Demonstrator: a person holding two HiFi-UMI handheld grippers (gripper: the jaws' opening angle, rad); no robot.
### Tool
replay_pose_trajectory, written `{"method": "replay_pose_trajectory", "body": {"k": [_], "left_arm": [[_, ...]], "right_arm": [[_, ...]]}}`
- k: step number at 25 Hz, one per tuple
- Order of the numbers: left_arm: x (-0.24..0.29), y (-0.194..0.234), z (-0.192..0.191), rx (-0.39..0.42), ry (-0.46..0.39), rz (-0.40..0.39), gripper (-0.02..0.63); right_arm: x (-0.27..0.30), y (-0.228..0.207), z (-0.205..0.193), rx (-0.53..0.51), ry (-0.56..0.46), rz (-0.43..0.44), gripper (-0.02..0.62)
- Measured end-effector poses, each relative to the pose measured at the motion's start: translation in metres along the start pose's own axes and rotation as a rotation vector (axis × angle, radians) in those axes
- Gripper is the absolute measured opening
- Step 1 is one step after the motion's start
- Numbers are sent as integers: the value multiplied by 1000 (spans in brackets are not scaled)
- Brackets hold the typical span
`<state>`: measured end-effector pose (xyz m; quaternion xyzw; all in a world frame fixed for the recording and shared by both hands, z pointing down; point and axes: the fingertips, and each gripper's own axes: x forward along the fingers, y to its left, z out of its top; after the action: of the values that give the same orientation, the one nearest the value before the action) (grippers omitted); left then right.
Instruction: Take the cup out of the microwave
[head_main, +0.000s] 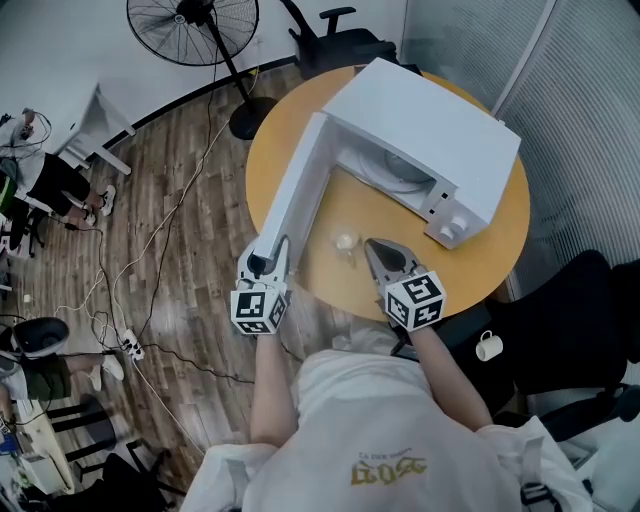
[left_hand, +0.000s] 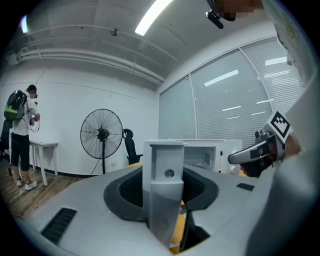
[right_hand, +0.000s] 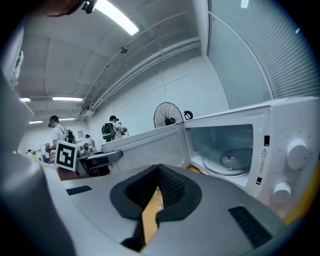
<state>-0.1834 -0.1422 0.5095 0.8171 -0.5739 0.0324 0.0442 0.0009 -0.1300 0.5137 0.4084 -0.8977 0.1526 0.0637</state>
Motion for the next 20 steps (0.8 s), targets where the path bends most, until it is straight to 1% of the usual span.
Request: {"method": "replay_pose_trajectory", "body": {"k": [6, 11, 15, 17, 20], "left_arm": [[-1, -2, 1, 3, 1, -17, 175], [-1, -5, 0, 3, 3, -27, 175], [0, -4, 0, 4, -2, -34, 175], [0, -3, -1, 2, -2, -35, 175], [-1, -3, -1, -3, 0, -37, 175]], "right_arm": [[2, 9, -1, -47, 17, -24, 12], [2, 3, -2, -44, 28, -58, 12], [4, 3, 5, -46, 14, -72, 12], [6, 5, 7, -39, 12, -63, 12], [9, 12, 8, 1, 4, -14, 11]]}}
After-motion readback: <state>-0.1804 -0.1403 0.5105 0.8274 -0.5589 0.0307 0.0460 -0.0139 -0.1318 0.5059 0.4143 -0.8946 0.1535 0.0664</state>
